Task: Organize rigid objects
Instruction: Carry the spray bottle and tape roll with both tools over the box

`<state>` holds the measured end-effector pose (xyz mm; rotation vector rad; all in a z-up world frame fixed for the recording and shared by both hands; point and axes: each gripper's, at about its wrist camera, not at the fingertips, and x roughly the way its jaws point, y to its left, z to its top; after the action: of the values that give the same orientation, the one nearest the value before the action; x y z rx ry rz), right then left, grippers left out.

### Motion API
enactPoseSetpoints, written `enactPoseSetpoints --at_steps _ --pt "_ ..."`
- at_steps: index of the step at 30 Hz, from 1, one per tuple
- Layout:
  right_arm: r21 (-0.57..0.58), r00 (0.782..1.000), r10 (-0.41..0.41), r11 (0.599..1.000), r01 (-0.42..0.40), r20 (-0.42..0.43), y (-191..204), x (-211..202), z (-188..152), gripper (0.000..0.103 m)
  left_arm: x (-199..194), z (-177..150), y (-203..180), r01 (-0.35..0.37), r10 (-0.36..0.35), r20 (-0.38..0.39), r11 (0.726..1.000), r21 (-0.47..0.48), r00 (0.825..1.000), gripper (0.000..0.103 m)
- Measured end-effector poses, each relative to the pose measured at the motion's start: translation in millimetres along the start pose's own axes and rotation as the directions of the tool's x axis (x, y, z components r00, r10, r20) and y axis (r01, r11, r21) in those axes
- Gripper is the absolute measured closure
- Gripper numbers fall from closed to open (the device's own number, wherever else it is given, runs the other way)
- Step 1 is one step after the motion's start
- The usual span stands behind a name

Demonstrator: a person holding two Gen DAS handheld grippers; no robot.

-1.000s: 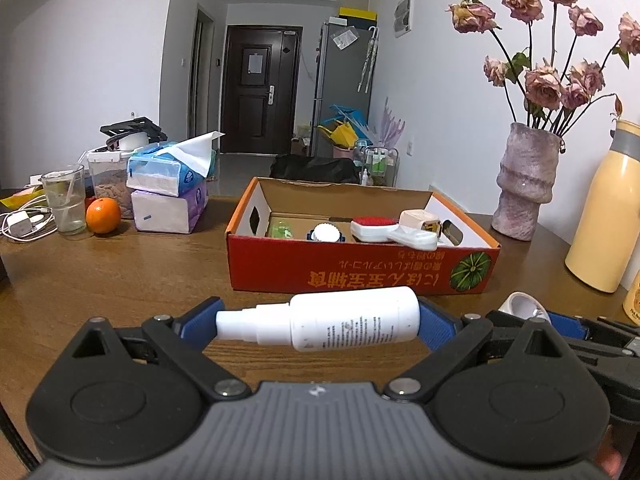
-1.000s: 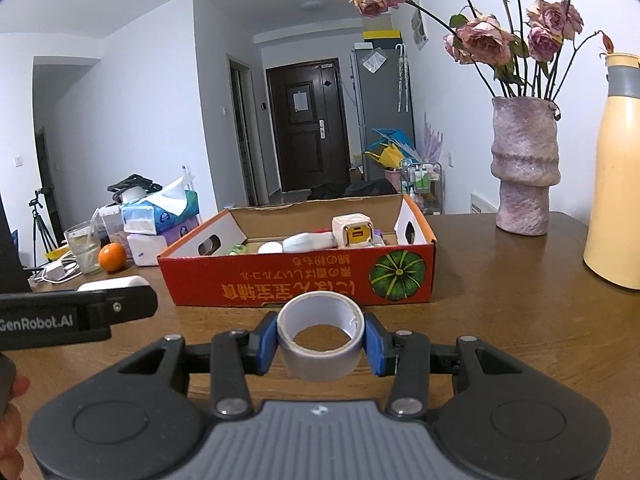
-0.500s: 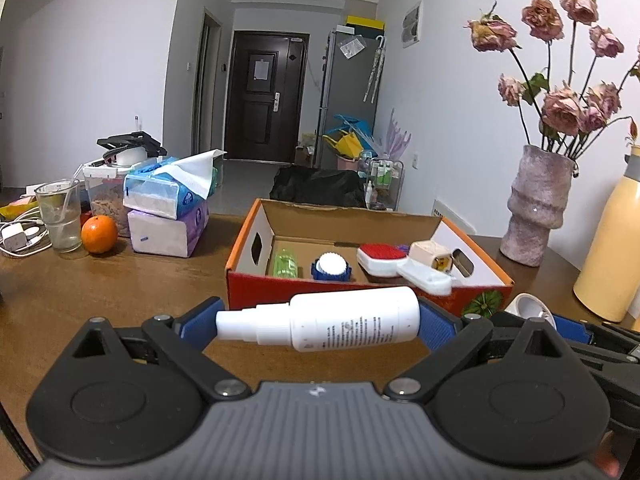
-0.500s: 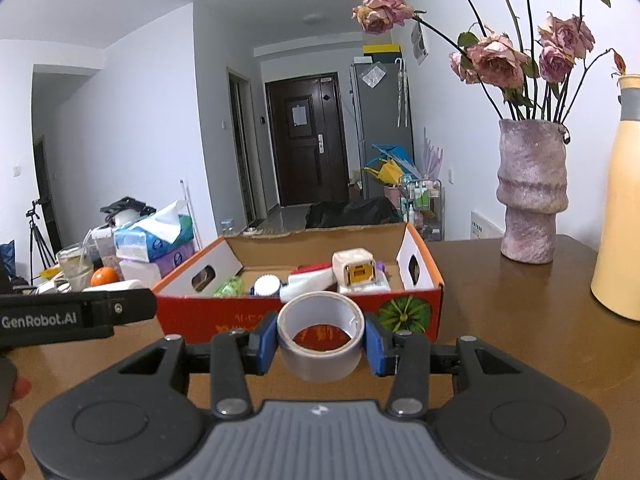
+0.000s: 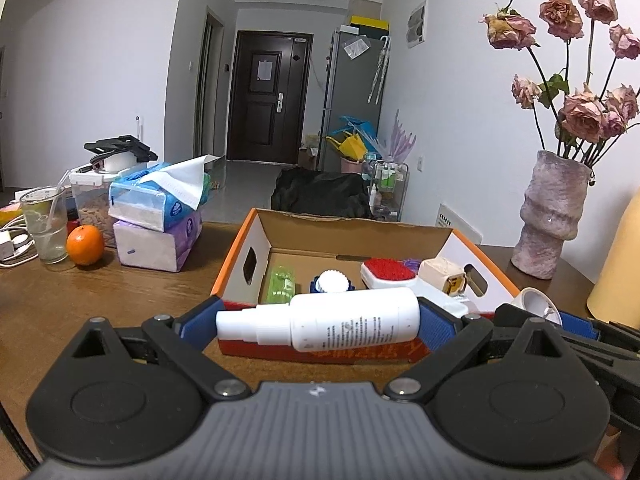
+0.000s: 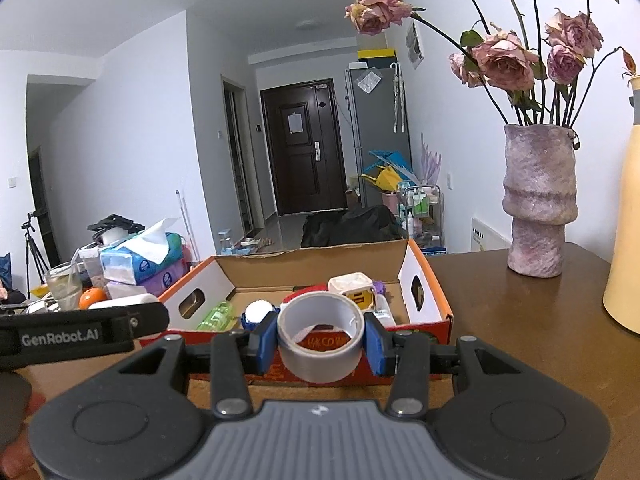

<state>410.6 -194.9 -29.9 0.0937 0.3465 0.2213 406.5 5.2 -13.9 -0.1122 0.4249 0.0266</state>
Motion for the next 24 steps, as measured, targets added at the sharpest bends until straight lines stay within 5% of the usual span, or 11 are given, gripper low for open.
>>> enactPoseSetpoints --at_steps 24 --pt "0.004 1.000 -0.015 1.000 0.015 0.010 -8.2 69.2 24.4 0.060 61.4 24.0 -4.9 -0.016 0.016 0.012 1.000 -0.004 1.000 0.003"
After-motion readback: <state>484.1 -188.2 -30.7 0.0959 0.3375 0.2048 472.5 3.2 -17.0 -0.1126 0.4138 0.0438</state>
